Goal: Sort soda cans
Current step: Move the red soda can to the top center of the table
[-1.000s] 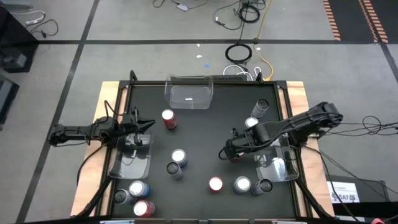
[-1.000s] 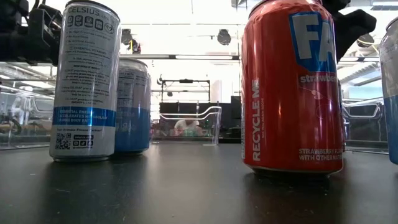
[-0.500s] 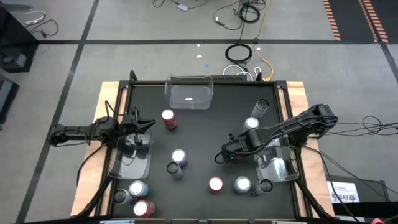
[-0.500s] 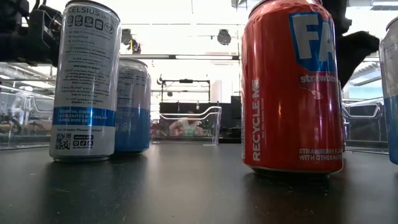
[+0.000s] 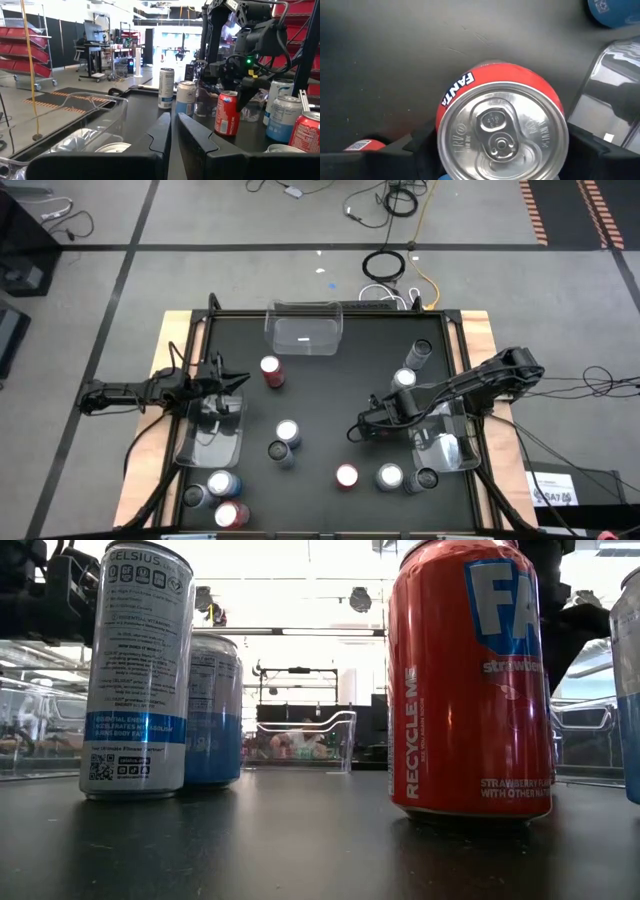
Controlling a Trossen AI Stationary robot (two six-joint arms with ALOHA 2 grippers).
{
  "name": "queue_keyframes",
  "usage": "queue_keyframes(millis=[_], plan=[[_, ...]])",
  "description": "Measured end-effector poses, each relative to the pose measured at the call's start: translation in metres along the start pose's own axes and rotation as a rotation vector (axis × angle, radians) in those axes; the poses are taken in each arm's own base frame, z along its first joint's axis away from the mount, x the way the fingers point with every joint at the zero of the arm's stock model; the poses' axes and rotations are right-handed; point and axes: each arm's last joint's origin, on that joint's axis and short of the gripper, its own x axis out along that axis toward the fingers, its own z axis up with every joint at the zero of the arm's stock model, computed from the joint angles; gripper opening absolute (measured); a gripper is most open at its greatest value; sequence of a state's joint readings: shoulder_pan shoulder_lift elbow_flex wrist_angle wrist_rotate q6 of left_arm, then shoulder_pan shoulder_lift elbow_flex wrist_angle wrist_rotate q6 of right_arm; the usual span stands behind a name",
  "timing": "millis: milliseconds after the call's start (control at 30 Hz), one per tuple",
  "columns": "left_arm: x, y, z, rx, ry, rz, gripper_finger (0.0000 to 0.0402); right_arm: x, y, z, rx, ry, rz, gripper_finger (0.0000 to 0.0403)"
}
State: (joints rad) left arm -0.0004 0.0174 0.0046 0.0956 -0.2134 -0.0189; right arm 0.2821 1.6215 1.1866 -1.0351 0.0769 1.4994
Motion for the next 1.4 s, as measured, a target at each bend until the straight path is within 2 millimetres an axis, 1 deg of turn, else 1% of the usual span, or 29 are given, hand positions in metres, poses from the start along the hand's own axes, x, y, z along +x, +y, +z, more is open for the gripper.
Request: queue_keyframes(millis=[167, 267, 367, 467, 567, 667, 767, 933, 1067, 1200, 1400], plan=[[0.0, 0.0, 0.0, 0.0, 0.0, 0.001, 0.0042, -0.003, 0.002, 0.001, 0.001, 0.001, 0.008, 0.0277], [0.0, 0.0, 0.0, 0.0, 0.0, 0.0, 0.0042, -0.017, 0.011, 0.006, -0.016, -0.012, 0.063, 0.0277], [0.0, 0.0, 0.0, 0.0, 0.0, 0.0, 0.0042, -0.032, 0.018, 0.019, -0.03, -0.079, 0.104, 0.0277], [0.0, 0.0, 0.0, 0.0, 0.0, 0.0, 0.0042, -0.048, 0.021, 0.041, -0.026, -0.165, 0.131, 0.0277], [0.0, 0.0, 0.0, 0.0, 0.0, 0.0, 0.0042, -0.062, 0.018, 0.068, -0.02, -0.22, 0.126, 0.0277], [0.0, 0.0, 0.0, 0.0, 0.0, 0.0, 0.0042, -0.072, 0.012, 0.1, -0.008, -0.259, 0.137, 0.0277], [0.0, 0.0, 0.0, 0.0, 0.0, 0.0, 0.0042, -0.075, -0.001, 0.132, 0.029, -0.282, 0.119, 0.0277], [0.0, 0.0, 0.0, 0.0, 0.0, 0.0, 0.0042, -0.067, -0.029, 0.178, 0.095, -0.24, 0.075, 0.0277], [0.0, 0.0, 0.0, 0.0, 0.0, 0.001, 0.0042, -0.049, -0.04, 0.205, 0.122, -0.191, 0.035, 0.0277], [0.0, 0.0, 0.0, 0.0, 0.002, 0.0, 0.0042, -0.025, -0.042, 0.221, 0.123, -0.148, -0.026, 0.0278], [0.0, 0.0, 0.0, 0.0, 0.001, 0.0, 0.0042, 0.006, -0.041, 0.237, 0.128, -0.11, -0.08, 0.0278]])
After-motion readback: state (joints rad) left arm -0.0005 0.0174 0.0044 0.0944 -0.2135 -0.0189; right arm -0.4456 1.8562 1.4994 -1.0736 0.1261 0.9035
